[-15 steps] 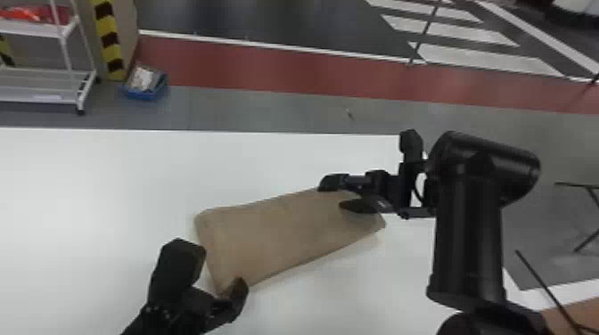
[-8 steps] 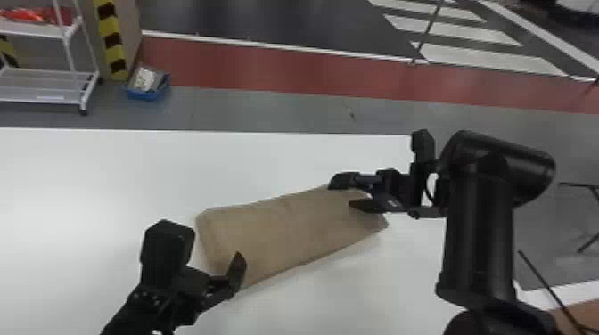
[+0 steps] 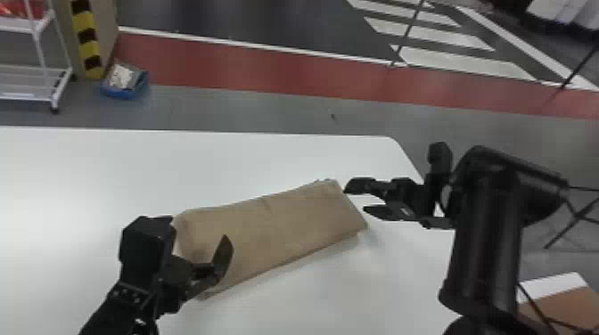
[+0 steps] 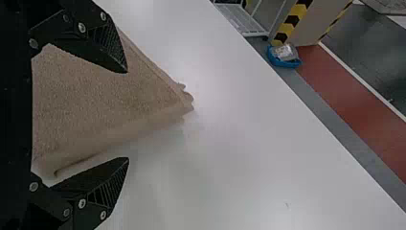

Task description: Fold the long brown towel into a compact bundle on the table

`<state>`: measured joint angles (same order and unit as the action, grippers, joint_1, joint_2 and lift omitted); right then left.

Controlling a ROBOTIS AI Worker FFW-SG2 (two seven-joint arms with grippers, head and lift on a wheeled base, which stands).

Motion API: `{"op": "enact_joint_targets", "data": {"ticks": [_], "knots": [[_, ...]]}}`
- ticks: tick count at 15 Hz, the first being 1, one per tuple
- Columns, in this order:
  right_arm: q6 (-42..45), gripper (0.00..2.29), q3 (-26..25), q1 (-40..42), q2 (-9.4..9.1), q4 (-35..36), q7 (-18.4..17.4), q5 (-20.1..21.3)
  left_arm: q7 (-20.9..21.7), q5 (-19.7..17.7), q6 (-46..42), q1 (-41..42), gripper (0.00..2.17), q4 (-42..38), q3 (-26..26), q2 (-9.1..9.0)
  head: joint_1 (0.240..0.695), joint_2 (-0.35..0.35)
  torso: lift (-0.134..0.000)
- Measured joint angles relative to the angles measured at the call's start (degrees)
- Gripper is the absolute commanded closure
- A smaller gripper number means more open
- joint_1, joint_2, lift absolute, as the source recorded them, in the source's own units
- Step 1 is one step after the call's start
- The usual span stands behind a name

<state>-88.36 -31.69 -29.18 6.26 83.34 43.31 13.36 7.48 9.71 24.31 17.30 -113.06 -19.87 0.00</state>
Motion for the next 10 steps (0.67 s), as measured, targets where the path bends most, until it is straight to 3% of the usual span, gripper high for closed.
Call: {"op": "enact_joint_targets", "data": {"ticks": [7, 10], "knots": [[21.99, 0.27, -8.83, 11.82, 4.13, 11.96, 4.64, -2.55, 0.01, -2.39, -8.34, -3.73, 0.03, 7.14, 1.44, 0.00, 0.695, -0.350, -0.125], [24.72, 0.27, -9.83, 15.02, 5.41, 14.64, 5.21, -2.80, -0.49, -2.41, -10.59, -7.67, 0.03, 12.90, 1.25, 0.00, 0.695, -0.350, -0.125]]}}
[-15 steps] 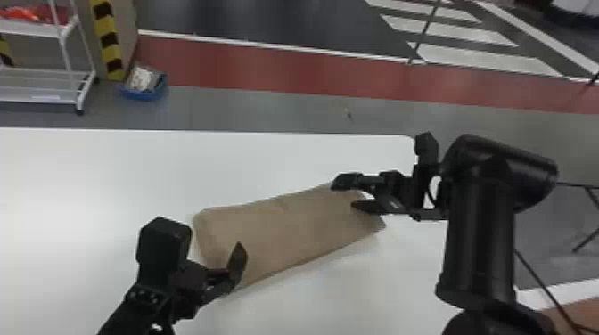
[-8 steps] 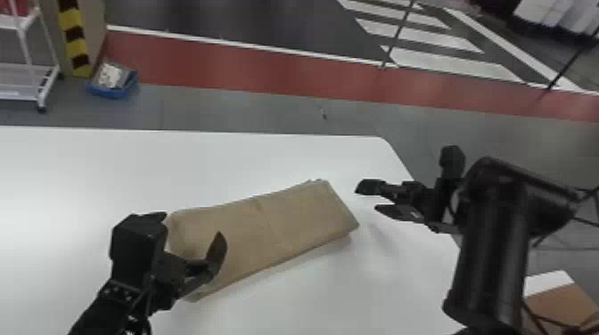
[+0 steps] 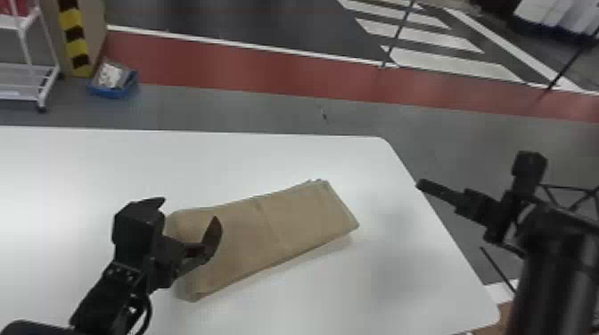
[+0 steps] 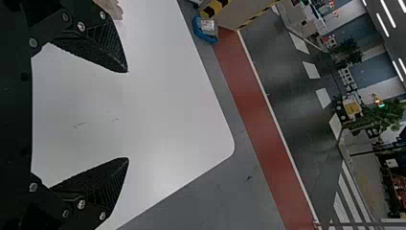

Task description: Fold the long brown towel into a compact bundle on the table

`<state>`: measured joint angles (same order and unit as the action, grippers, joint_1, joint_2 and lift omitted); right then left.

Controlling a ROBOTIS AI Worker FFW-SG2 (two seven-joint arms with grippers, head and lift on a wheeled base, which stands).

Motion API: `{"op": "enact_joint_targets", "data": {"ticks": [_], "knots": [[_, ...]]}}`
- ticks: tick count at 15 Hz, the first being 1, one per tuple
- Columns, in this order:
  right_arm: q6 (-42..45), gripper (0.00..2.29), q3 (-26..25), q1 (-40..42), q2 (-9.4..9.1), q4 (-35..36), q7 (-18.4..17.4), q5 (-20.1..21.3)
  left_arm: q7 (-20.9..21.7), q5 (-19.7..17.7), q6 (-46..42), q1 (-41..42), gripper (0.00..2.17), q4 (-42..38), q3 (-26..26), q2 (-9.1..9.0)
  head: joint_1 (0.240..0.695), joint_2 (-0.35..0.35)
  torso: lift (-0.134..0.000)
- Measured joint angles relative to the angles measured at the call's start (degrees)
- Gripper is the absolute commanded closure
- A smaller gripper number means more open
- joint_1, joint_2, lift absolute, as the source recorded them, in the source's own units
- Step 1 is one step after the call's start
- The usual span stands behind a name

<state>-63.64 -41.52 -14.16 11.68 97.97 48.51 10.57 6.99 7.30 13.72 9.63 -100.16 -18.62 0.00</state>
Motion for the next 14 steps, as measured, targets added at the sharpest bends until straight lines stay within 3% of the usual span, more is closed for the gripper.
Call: {"op": "enact_joint_targets", "data": {"ticks": [5, 14], "knots": [[-0.77, 0.27, 1.79, 0.30, 1.24, 0.33, 0.75, 1.19, -2.98, 4.81, -2.89, -2.83, 0.04, 6.04, -1.16, 0.00, 0.695, -0.350, -0.125], [-4.76, 0.27, 7.94, -1.80, 0.76, 0.11, 0.72, 2.52, -3.22, 9.18, 1.26, -1.76, 0.05, 6.43, 3.07, 0.00, 0.695, -0.350, -0.125]]}}
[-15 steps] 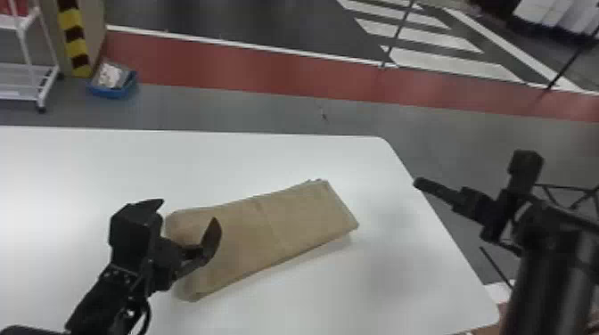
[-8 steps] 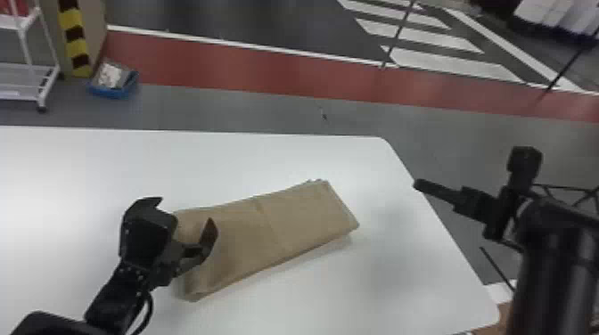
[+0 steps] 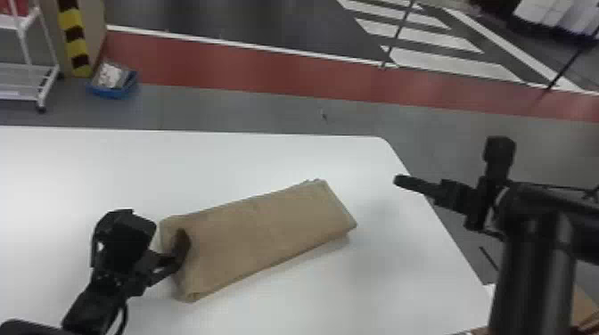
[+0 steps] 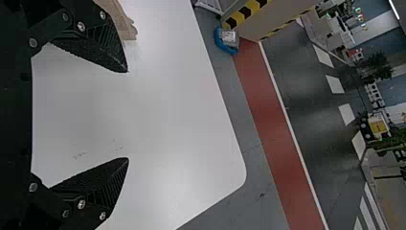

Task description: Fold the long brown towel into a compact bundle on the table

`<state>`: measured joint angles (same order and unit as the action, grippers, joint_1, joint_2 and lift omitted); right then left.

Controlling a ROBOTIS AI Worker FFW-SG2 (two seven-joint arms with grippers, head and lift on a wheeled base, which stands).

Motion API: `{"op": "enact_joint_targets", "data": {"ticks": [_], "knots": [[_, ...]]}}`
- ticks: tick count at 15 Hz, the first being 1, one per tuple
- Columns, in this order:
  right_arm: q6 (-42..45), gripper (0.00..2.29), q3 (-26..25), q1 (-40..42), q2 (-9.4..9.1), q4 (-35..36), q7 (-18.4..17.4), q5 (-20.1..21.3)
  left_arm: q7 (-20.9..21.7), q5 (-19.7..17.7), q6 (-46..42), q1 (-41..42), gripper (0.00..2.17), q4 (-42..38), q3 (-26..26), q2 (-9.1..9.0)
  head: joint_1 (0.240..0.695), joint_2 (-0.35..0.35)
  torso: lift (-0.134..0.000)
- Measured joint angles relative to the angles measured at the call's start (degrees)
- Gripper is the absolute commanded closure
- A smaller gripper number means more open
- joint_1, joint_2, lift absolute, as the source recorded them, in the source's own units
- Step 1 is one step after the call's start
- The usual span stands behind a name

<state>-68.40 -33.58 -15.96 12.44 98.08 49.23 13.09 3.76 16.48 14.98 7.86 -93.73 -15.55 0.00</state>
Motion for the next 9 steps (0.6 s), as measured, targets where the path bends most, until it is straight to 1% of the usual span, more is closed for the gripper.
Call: {"op": "enact_joint_targets", "data": {"ticks": [2, 4, 7, 9], "knots": [[-1.51, 0.27, 3.02, -0.64, 0.03, -0.11, 0.10, 1.12, 0.17, 0.20, 0.10, 0.61, 0.05, -0.59, 0.29, 0.00, 0.695, -0.350, -0.125], [-1.99, 0.27, 7.56, -0.99, -0.16, -0.85, 0.25, 2.26, 0.59, 0.21, 0.39, 1.93, 0.05, -3.01, 0.36, 0.00, 0.695, -0.350, -0.125], [-2.04, 0.27, 13.27, -2.22, -1.79, -2.87, 0.76, 5.59, 2.26, -0.31, 1.65, 5.34, 0.05, -10.26, 0.93, 0.00, 0.695, -0.321, -0.125], [-2.05, 0.27, 15.92, -3.31, -2.61, -5.54, 0.70, 7.68, 2.73, -0.65, 2.13, 7.42, 0.05, -14.97, 0.98, 0.00, 0.695, -0.299, -0.125]]}}
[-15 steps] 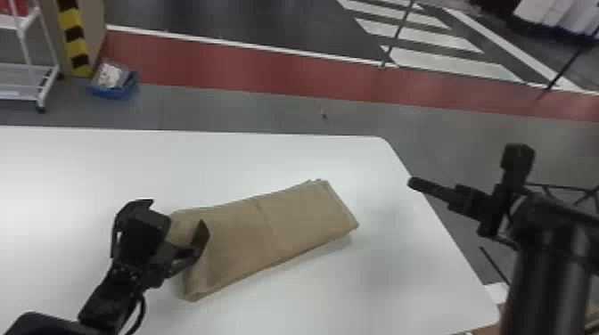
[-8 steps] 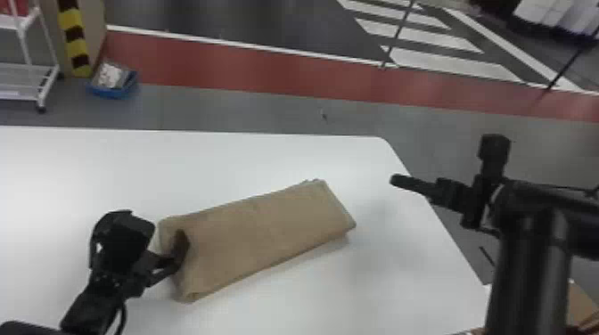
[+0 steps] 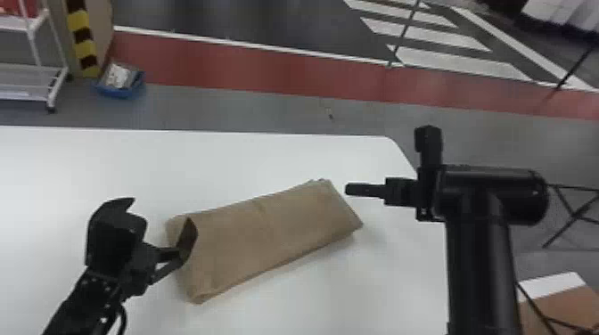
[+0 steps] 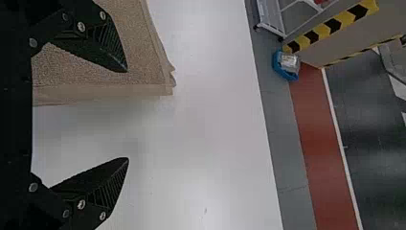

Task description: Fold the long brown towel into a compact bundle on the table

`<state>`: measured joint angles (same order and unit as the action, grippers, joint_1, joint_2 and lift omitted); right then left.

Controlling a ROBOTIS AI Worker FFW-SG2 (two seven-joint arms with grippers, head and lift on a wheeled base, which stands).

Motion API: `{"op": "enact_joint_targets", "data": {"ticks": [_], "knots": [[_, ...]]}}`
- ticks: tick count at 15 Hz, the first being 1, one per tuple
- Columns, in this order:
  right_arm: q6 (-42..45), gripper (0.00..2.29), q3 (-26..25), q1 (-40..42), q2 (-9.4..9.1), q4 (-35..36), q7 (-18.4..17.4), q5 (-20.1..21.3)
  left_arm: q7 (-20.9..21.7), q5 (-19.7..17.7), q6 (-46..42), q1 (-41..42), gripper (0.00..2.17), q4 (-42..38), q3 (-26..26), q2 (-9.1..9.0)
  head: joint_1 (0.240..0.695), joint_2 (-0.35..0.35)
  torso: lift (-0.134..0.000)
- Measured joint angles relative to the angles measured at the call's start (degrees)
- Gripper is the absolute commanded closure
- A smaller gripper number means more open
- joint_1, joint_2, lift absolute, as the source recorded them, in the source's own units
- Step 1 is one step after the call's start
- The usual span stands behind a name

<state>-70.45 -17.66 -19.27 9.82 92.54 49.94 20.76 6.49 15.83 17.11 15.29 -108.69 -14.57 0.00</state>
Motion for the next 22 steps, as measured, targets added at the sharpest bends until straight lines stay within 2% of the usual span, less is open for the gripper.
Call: {"op": "enact_joint_targets", "data": {"ticks": [2, 7, 11, 12, 14, 17, 22], "knots": [[0.00, 0.28, 2.18, -0.97, -1.28, -2.36, 0.00, 1.70, 0.02, -0.35, 0.07, 1.35, 0.05, -2.51, -0.14, 0.00, 0.695, -0.284, -0.125], [0.09, 0.34, 4.88, -1.47, -3.18, -4.90, 0.05, 3.50, 0.19, -0.56, -0.31, 2.76, 0.05, -3.77, -0.07, 0.00, 0.695, -0.254, -0.125], [0.28, 0.76, 5.37, -1.48, -3.86, -6.39, 0.95, 4.24, 0.64, -0.74, -0.83, 3.25, 0.05, -4.06, 0.25, 0.00, 0.695, -0.243, -0.125], [0.32, 0.77, 5.23, -1.48, -4.07, -6.47, 1.18, 4.22, 0.69, -0.83, -0.91, 3.28, 0.05, -4.06, 0.31, 0.00, 0.695, -0.240, -0.125], [0.35, 1.11, 5.23, -1.47, -4.24, -6.55, 1.53, 4.33, 0.71, -0.97, -1.10, 3.45, 0.05, -4.07, 0.38, 0.00, 0.695, -0.236, -0.125], [0.36, 1.14, 4.37, -1.32, -4.75, -6.40, 1.79, 3.61, 0.70, -1.54, -1.16, 3.55, 0.05, -4.05, 0.47, 0.00, 0.695, -0.232, -0.125], [-1.78, 1.14, 0.19, -1.42, -5.16, -3.47, 2.99, 1.19, 0.78, -2.17, -1.28, 3.70, 0.05, -4.01, 1.14, 0.00, 0.695, -0.231, -0.125]]}}
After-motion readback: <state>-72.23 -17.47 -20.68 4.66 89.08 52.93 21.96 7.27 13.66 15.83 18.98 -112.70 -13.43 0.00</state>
